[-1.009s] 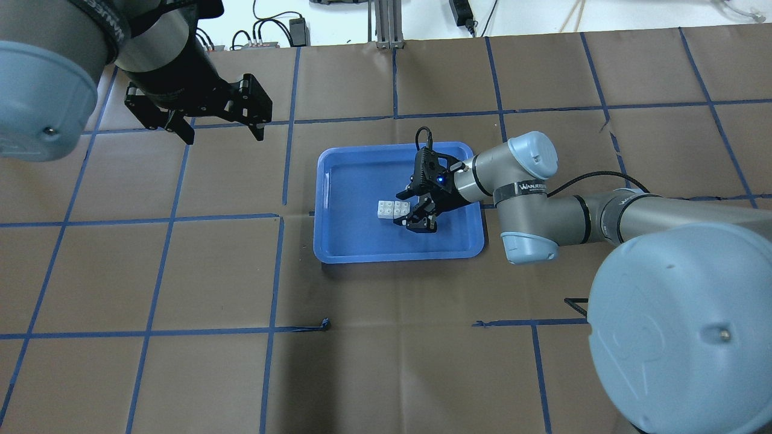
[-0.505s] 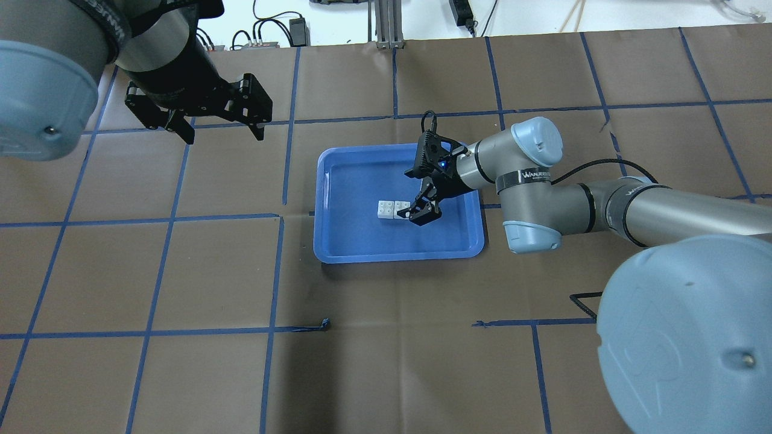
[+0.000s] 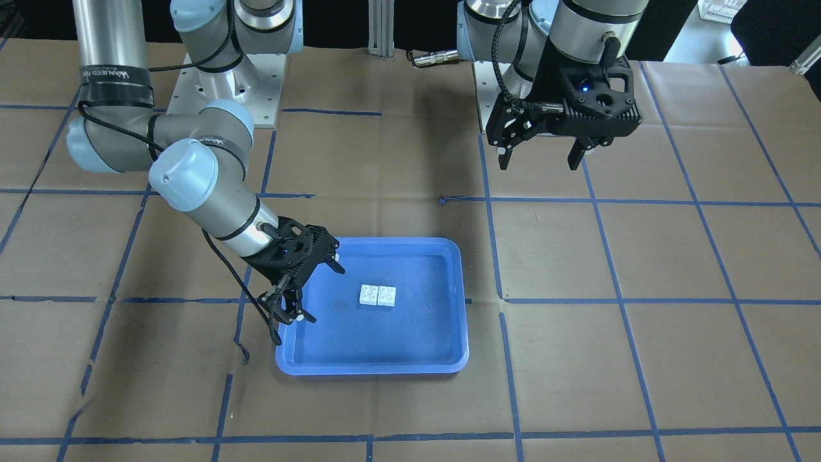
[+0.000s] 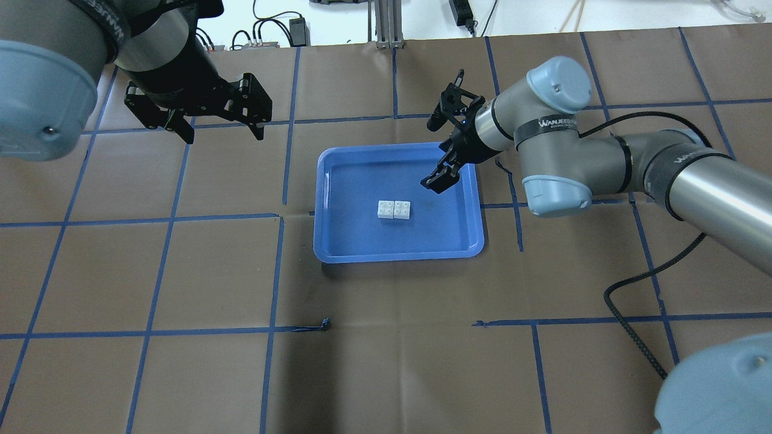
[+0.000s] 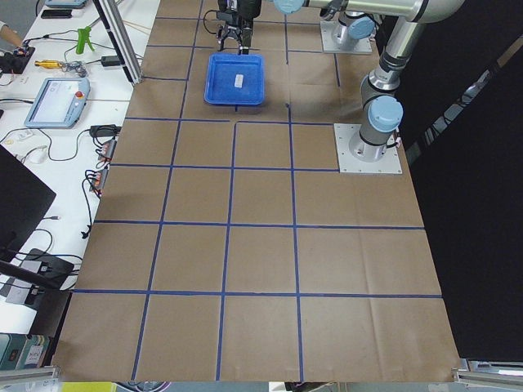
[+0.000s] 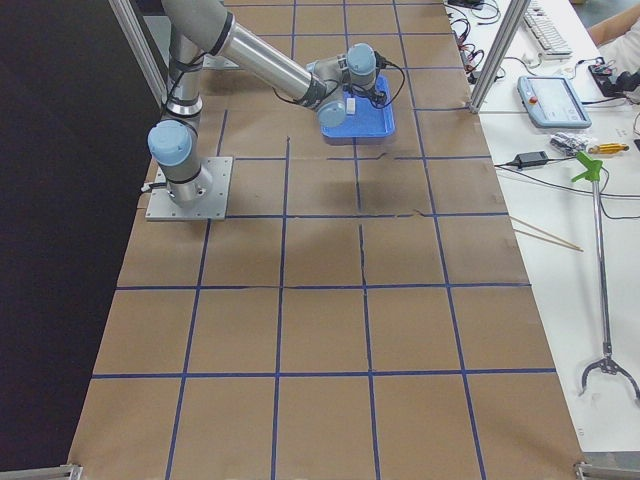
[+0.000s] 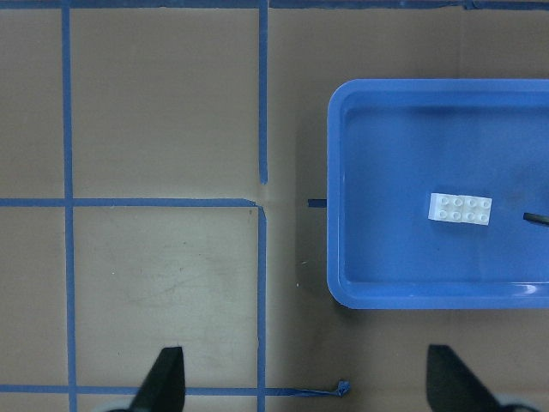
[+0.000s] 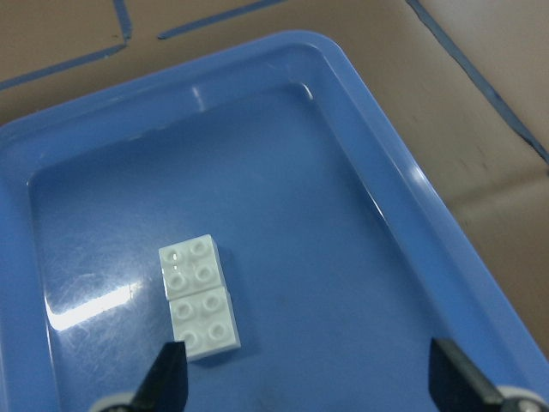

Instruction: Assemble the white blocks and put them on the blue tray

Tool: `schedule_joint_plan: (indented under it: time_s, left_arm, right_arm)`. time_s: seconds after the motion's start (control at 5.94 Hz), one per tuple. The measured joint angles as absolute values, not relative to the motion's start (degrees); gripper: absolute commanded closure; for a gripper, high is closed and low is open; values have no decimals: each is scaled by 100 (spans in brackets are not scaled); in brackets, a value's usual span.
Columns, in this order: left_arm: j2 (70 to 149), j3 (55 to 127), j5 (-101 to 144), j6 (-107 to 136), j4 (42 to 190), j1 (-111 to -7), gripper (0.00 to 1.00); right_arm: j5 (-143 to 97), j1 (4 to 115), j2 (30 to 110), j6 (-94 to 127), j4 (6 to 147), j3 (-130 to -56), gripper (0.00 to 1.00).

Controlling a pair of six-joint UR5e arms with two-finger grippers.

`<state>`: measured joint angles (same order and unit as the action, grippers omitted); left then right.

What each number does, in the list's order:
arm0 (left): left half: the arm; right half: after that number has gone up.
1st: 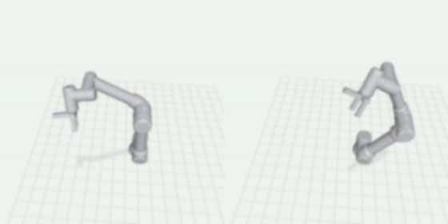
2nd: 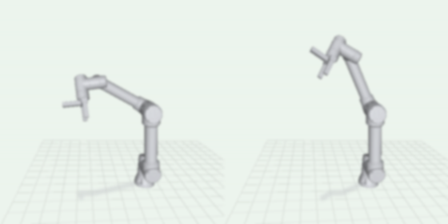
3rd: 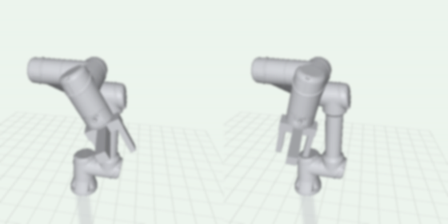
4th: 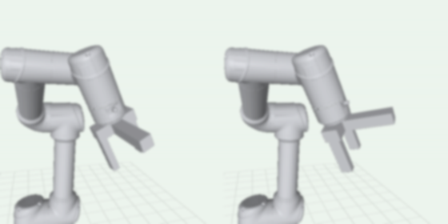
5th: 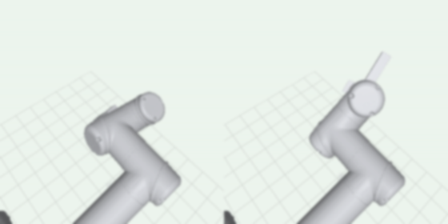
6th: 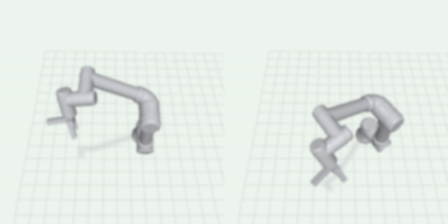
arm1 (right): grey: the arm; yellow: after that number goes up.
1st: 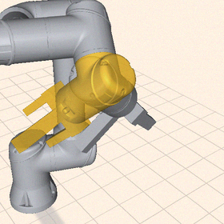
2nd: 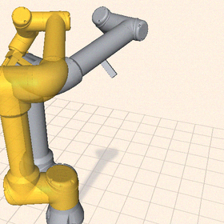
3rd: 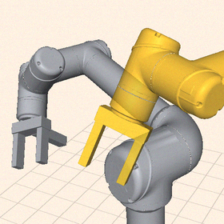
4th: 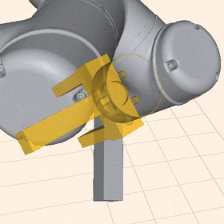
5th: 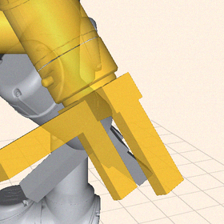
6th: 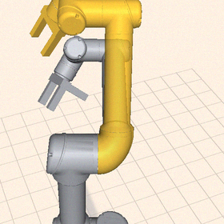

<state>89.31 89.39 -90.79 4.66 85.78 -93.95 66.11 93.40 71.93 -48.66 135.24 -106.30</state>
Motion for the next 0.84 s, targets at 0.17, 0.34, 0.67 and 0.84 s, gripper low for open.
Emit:
schedule_joint_plan:
  time_s: [0.17,0.34,0.67,0.84]
  left_arm:
    - [8931,8939,-9079,466,8576,-9392,1]
    - [8930,8938,-9076,466,8572,-9391,1]
    - [8930,8939,-9078,466,8569,-9395,1]
    - [8930,8935,-9076,466,8563,-9390,1]
  right_arm:
    - [7159,9251,7538,-3898,12730,-10391,0]
    - [7697,9088,7799,-2982,12112,-10159,0]
    - [8511,8847,8369,-1010,10332,-9535,0]
    - [8794,8853,8566,-290,9393,-9077,0]
